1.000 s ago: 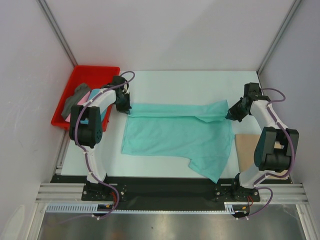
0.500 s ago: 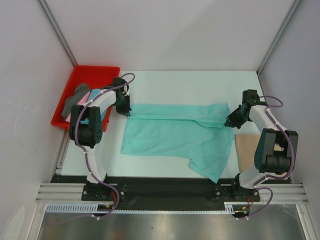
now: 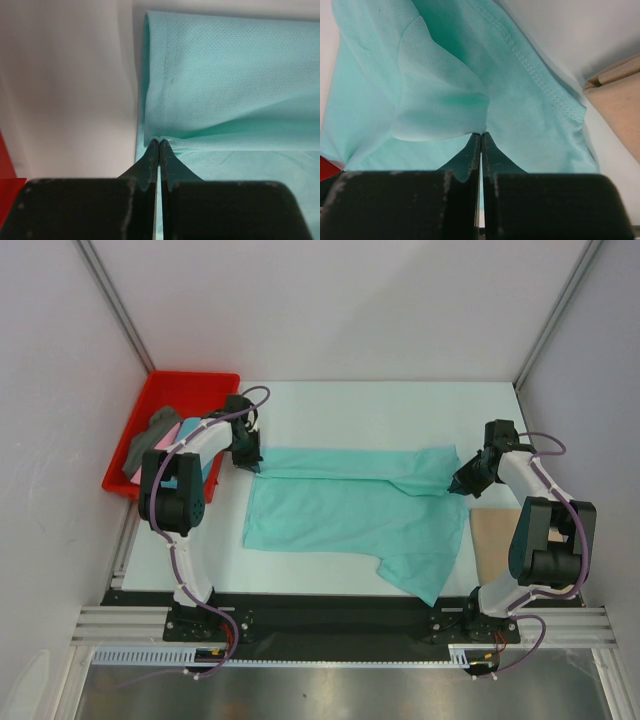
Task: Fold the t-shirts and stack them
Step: Fold the tshirt
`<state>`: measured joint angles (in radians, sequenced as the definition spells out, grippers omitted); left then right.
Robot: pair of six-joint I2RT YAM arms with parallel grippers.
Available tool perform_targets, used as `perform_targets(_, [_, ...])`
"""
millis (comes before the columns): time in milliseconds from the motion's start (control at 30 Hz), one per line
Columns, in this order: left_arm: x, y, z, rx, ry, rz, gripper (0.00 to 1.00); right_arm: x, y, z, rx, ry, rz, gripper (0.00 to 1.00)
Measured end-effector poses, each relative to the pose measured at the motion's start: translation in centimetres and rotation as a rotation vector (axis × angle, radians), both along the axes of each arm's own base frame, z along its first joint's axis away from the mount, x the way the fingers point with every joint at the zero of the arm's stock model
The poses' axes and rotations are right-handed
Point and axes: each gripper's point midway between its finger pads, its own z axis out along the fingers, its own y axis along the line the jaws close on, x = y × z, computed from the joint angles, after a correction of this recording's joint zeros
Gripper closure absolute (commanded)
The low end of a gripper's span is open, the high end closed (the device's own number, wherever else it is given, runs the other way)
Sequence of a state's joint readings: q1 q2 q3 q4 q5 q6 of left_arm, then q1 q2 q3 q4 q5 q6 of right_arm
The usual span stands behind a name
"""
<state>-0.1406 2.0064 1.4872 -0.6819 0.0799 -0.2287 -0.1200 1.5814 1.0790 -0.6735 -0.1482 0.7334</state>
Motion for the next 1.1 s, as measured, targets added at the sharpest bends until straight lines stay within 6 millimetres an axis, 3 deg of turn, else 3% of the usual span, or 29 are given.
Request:
perform_targets(300, [0.2, -0.1, 0.1, -0.004, -0.006, 0.007, 0.99, 0.2, 0.0, -0.1, 0.0, -0.005, 0.0, 1.0])
perform_targets(467, [0.2, -0.1, 0.1, -0.004, -0.006, 0.008, 0.93, 0.4, 0.0, -0.2, 0.0, -0.003, 0.0, 1.0])
perform_targets(500, [0.2, -0.1, 0.1, -0.004, -0.006, 0.008, 0.89, 0.4, 0.0, -0.2, -0.001, -0.003, 0.001, 1.0])
perform_targets(533, [0.2, -0.1, 0.1, -0.004, -0.006, 0.01, 0.75, 0.4, 0.0, -0.2, -0.001, -0.003, 0.001, 1.0])
perform_targets(600, [0.2, 0.0, 0.1, -0.002, -0.005, 0.022, 0.65, 0.3, 0.0, -0.2, -0.001, -0.001, 0.001, 0.97])
perform_targets(733, [-0.1, 0.3, 0.2, 0.01, 0.004, 0.05, 0.43, 0.2, 0.0, -0.2, 0.0, 0.003, 0.012, 0.79])
perform_targets(867, [-1.4, 0.5, 2.0, 0.003, -0.008, 0.077, 0.45, -0.5, 0.2, -0.3, -0.005, 0.02, 0.047, 0.73])
perform_targets(967, [-2.2, 0.2, 4.9, -0.028, -0.065, 0.084, 0.5, -1.2, 0.0, -0.3, -0.056, 0.03, 0.092, 0.7])
perform_targets(1100, [-1.1, -1.1, 8.7, -0.107, -0.175, 0.054, 0.59, -1.7, -0.1, 0.6, -0.127, 0.008, 0.161, 0.64])
